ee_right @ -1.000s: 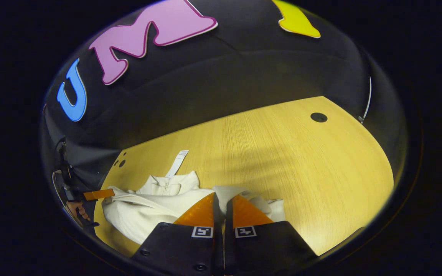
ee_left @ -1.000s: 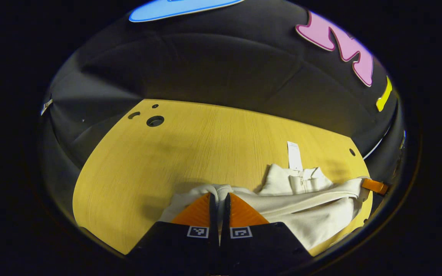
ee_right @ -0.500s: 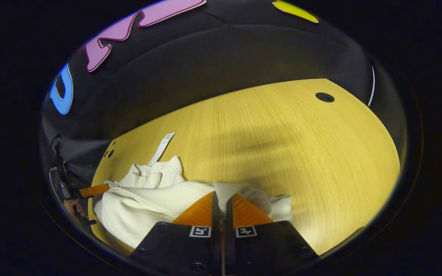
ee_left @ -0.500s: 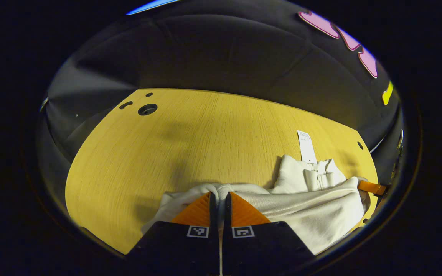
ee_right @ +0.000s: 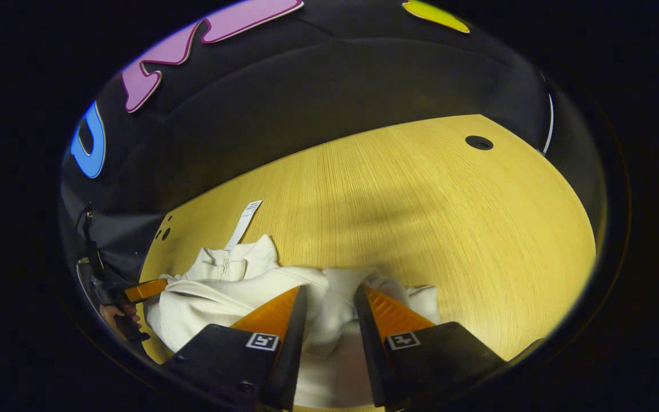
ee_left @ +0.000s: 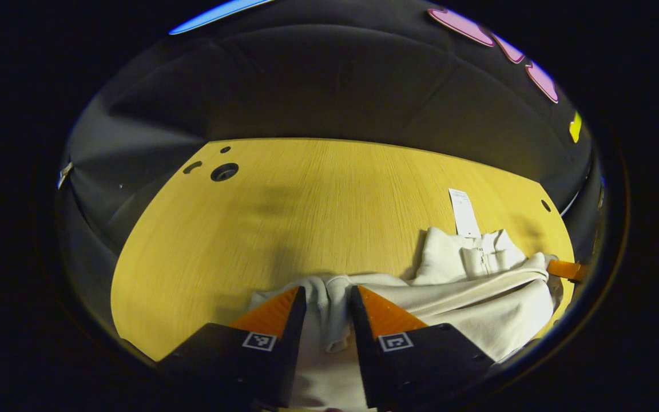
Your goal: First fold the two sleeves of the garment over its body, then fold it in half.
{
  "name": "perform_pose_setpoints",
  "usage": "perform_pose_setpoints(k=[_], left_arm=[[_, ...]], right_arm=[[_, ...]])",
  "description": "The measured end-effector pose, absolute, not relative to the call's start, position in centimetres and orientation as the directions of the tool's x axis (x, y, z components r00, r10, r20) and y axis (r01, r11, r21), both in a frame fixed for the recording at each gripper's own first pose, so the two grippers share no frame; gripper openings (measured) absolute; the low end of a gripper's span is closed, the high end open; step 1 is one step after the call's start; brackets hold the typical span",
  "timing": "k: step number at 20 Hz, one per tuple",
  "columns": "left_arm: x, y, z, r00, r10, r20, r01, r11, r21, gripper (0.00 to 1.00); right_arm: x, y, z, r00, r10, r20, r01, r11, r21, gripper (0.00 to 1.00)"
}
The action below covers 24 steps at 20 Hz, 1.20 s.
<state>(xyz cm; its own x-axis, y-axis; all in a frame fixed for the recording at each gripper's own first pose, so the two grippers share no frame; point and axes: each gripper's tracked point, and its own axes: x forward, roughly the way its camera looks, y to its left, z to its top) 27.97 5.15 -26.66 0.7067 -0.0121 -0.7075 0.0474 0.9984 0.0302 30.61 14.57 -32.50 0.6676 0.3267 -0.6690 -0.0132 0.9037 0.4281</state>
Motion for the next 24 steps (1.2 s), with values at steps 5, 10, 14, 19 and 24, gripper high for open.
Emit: perform_pose_setpoints(k=[5, 10, 14, 19, 24], left_arm=[[27.0, 5.6, -25.2, 0.736, 0.019, -0.677, 0.055, 0.995, 0.088, 0.82], [25.5, 4.6, -23.5, 0.762, -0.017, -0.647, 0.067, 0.996, 0.053, 0.88], [23.8, 4.0, -21.2, 0.795, -0.047, -0.605, 0.078, 0.997, 0.025, 0.91], [21.1, 3.5, -19.0, 0.814, -0.073, -0.577, 0.094, 0.995, 0.007, 0.91], [18.4, 3.9, -16.6, 0.837, -0.070, -0.542, 0.082, 0.997, -0.001, 0.91]], right_arm=[[29.9, 13.6, -29.9, 0.699, 0.323, -0.638, -0.033, 0.906, 0.422, 0.75], [28.5, 12.3, -28.8, 0.708, 0.306, -0.637, -0.057, 0.923, 0.379, 0.88], [26.7, 11.7, -26.6, 0.725, 0.295, -0.622, -0.079, 0.933, 0.351, 0.90], [24.4, 11.2, -23.6, 0.752, 0.285, -0.594, -0.077, 0.933, 0.351, 0.92], [22.3, 11.2, -21.2, 0.773, 0.287, -0.566, -0.088, 0.932, 0.352, 0.92]])
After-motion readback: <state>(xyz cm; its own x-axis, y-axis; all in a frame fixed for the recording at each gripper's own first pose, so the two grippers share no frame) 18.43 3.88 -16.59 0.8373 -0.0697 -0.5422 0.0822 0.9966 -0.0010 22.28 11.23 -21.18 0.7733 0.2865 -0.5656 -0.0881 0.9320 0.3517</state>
